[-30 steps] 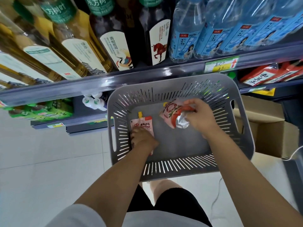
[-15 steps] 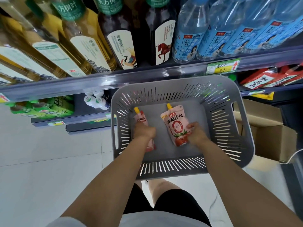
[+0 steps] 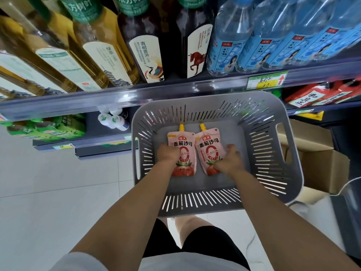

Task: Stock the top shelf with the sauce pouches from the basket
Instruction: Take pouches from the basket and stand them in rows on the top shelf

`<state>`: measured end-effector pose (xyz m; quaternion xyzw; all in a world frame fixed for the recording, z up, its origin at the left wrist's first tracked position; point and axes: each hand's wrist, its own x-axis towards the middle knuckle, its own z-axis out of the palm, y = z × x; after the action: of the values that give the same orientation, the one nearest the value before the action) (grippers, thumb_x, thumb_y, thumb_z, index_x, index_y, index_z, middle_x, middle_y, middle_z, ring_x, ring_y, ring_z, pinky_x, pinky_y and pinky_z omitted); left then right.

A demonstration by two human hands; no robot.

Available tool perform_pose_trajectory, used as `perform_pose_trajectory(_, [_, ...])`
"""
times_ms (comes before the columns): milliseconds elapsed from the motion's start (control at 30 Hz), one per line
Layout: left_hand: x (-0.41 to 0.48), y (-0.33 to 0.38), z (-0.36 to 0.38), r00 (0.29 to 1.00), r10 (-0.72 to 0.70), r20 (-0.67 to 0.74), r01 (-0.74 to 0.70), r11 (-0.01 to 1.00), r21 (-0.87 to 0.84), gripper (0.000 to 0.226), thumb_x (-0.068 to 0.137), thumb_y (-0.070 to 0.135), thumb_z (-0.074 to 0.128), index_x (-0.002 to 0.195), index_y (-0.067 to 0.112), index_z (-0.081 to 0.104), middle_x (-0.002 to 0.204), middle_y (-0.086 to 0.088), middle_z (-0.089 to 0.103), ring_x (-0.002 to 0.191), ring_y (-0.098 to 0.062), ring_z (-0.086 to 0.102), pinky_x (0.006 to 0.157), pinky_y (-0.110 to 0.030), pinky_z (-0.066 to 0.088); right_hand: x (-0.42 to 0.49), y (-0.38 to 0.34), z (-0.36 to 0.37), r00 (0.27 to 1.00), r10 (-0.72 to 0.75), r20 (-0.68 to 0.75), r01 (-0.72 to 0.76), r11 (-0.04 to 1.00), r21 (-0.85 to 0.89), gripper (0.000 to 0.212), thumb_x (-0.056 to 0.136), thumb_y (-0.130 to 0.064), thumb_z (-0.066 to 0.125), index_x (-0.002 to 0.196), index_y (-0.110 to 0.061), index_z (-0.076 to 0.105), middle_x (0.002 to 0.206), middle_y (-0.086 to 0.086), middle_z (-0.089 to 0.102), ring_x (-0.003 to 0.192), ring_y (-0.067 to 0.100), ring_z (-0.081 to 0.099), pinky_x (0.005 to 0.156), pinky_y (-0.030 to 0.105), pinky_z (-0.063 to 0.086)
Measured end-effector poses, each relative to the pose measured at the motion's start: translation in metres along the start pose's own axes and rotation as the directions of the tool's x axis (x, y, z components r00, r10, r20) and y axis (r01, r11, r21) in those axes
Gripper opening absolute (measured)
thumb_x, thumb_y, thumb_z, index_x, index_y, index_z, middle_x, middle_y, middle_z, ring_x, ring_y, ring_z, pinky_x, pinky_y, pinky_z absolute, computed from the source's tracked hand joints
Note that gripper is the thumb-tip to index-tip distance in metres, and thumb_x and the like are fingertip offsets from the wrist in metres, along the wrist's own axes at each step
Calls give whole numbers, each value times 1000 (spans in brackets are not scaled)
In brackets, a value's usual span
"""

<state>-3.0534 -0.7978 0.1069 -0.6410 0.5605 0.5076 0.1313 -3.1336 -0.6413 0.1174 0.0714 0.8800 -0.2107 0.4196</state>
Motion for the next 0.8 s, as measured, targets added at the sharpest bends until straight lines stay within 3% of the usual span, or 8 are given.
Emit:
perform_pose_trajectory(67, [-5,0,-2,995,77,-57,-68,987,145,41,84,14,65,123,4,57,125,-14,58,113,-32,59,88,-36,50,0,-9,2,992,-107,-67,100,990,-103,88,71,-15,77,141,-16,24,138,14,37,128,33,38,103,46,39])
perform_pose_trajectory(167, [-15,2,-2,986,159,-57,-135,944,301,70,78,16,72,138,4,38,139,-16,37,130,-35,41,105,-41,41,4,-25,13,975,-209,-76,186,952,-244,85,74,-20,74,142,-13,23,138,13,37,128,32,38,103,47,40])
perform_pose_trajectory(300, [-26,-2,-2,975,220,-17,-198,910,365,79,76,13,74,141,6,31,142,-15,31,135,-33,32,111,-38,31,9,-30,32,982,-175,-67,132,900,-415,99,77,-42,70,147,-13,7,146,16,24,133,36,29,104,52,36])
perform_pose_trajectory(400, [-30,-8,-4,962,271,22,-254,865,433,86,73,14,78,142,7,27,144,-14,29,136,-31,29,111,-37,30,13,-28,40,984,-163,-72,109,870,-482,112,71,-46,73,148,-16,-2,147,18,18,134,38,26,102,57,37])
perform_pose_trajectory(600, [-28,-11,7,951,299,79,-286,752,593,112,65,30,84,148,9,12,147,-12,26,138,-31,27,112,-42,29,14,-30,31,985,-139,-105,87,914,-396,120,64,-42,80,148,-20,-3,144,17,21,131,37,28,99,54,37])
perform_pose_trajectory(800, [-17,-5,23,971,227,78,-218,698,682,124,70,50,78,150,7,-7,154,-15,13,142,-35,20,110,-49,30,6,-32,-3,991,76,-112,-93,984,-155,128,60,-41,83,148,-4,-3,147,20,16,136,38,23,106,47,33])
